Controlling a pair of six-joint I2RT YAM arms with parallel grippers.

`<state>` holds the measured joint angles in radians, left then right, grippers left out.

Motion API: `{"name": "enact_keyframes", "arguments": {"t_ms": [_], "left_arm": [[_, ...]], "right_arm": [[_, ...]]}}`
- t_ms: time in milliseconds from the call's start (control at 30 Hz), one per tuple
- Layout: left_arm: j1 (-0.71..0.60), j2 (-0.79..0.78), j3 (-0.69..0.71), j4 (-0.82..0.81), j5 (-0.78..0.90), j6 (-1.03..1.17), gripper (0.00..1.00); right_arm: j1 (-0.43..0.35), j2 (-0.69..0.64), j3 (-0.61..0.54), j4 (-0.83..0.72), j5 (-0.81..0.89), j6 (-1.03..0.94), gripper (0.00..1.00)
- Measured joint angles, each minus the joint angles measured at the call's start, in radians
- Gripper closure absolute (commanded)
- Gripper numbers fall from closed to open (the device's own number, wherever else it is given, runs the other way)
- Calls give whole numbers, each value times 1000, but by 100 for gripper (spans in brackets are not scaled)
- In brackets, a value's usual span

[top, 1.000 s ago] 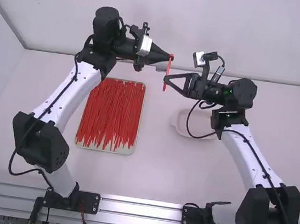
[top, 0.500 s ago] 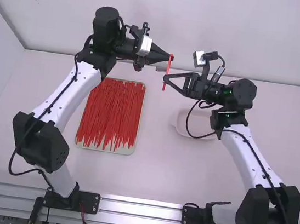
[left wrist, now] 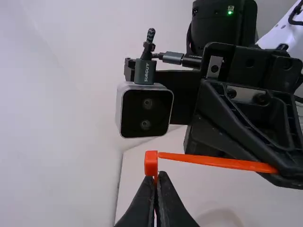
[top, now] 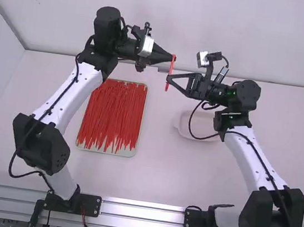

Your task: Fasten the cable tie

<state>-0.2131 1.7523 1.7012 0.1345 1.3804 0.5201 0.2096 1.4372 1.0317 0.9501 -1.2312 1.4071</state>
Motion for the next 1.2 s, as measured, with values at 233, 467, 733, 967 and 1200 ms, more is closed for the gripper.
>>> {"name": "enact_keyframes", "arguments": {"t_ms": [233,467,733,967,1200], "left_arm": [[0,0,0,43,0,-20,98],[0,0,0,43,0,-27,98],[-1,0,0,35,0,-27,98],[-5,0,0,31,0,-27,98],[-9,0,0,16,0,-27,98]], "right_arm": [[-2,0,0,-1,0,0,100],[-1,0,0,-1,0,0,100],[-3,0,0,-2,1,0,100],[-3,0,0,-2,1,0,100],[-3,0,0,-2,4,4,100]]}}
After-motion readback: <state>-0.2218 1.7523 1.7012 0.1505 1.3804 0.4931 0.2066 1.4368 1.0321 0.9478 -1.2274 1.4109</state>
